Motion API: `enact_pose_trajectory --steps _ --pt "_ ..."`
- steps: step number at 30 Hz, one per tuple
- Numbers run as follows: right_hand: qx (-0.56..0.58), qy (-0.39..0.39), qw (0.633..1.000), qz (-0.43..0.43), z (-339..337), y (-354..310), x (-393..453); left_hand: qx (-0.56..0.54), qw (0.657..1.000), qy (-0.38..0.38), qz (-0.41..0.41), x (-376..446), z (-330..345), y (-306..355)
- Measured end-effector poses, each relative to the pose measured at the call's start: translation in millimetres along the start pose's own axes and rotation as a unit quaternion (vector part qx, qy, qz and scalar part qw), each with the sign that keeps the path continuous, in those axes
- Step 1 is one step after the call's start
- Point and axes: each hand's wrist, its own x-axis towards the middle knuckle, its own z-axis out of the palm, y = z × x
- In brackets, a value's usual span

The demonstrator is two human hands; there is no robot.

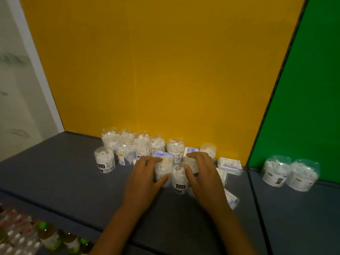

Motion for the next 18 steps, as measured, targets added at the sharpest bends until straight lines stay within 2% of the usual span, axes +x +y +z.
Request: enact_pose_trajectory --steps 6,10,13,16,18 --pt "-0.040 0.008 0.998 -0.044 2.2 1.7 -2.5 -0.033 0.999 0.011 0.004 6.6 16.9 -19.3" --pt "-0.058 0.002 0.997 -0.056 2.2 1.3 -5.0 -0.144 0.989 0.024 -0.020 11.1 8.3 -22.6" --pt "-0.067 0.000 0.996 -0.064 -0.1 -0.7 -4.8 -0.295 0.954 0.032 -0.049 18.9 -7.4 -22.7" --pt "-0.076 -0.008 0.995 -0.064 0.5 -4.3 -6.4 -0.441 0.895 -0.018 -0.060 26.9 -23.5 -26.8" --pt "-0.088 -0.015 0.993 -0.072 0.7 -7.4 -7.5 -0.500 0.863 -0.037 -0.060 31.7 -30.6 -31.9"
